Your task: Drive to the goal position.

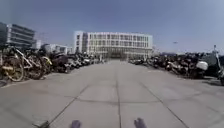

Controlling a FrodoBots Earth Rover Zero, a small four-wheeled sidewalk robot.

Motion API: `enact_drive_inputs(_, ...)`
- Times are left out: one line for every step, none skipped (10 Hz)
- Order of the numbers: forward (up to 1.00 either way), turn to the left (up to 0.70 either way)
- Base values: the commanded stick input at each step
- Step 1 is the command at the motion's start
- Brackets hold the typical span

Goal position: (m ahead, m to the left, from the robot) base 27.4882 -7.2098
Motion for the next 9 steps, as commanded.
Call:
enact_drive_inputs(1.0,0.0)
enact_drive_inputs(1.0,0.0)
enact_drive_inputs(1.0,0.0)
enact_drive_inputs(1.0,0.0)
enact_drive_inputs(1.0,-0.36)
enact_drive_inputs(1.0,-0.32)
enact_drive_inputs(1.0,-0.16)
enact_drive_inputs(1.0,0.0)
enact_drive_inputs(1.0,0.0)
